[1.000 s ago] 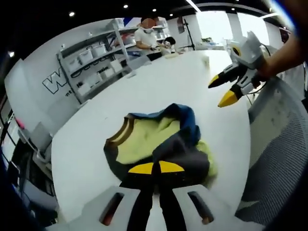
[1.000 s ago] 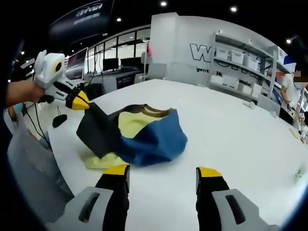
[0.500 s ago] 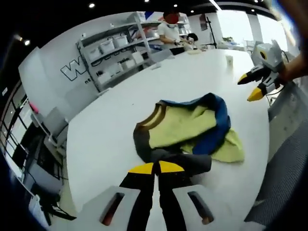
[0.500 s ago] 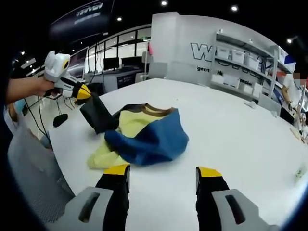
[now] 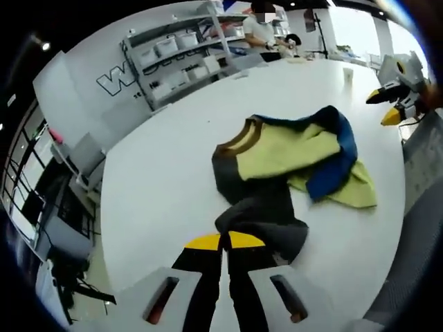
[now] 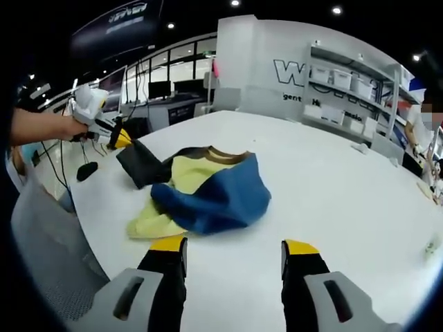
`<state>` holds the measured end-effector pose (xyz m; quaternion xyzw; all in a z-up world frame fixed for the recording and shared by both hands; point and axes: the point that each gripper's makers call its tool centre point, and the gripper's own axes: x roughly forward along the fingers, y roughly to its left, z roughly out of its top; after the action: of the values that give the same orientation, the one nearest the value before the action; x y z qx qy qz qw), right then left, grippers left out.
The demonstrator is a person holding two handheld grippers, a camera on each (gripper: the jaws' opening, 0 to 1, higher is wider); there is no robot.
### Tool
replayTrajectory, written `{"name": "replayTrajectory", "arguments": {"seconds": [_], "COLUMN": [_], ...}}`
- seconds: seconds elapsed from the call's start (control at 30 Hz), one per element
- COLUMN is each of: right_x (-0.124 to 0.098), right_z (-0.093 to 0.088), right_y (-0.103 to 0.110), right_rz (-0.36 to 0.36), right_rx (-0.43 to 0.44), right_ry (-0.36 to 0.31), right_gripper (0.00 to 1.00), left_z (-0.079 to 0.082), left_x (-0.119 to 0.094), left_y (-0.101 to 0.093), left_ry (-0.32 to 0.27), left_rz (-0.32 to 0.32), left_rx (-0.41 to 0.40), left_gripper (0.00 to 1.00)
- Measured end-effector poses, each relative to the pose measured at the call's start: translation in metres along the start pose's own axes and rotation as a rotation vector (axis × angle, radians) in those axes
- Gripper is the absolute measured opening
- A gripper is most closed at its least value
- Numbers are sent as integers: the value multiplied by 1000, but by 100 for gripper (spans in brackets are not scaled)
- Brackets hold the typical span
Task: Fold the garment on the visible template until the final outline fits inside the template.
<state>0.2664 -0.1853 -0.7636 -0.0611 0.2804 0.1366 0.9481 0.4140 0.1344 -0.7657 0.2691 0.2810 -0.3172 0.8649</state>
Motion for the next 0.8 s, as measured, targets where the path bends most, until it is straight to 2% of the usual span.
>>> {"name": "replayTrajectory", "arguments": {"seconds": [0.3, 0.53, 0.8], "right_x": [1, 0, 2], "right_z": [0, 0, 1], "right_y": [3, 4, 16], "right_rz": [8, 9, 43], "right_rx": [-3, -2, -12], "right_ry": [2, 0, -7], "right_gripper": [53, 52, 52], "left_z": [-15, -20, -29], "left_x": [4, 9, 11], "left_y": [8, 10, 9], "left_ry": [31, 46, 81], "left_rz": [13, 25, 34], "left_rx": [-22, -25, -46], "left_gripper": [4, 4, 6]}}
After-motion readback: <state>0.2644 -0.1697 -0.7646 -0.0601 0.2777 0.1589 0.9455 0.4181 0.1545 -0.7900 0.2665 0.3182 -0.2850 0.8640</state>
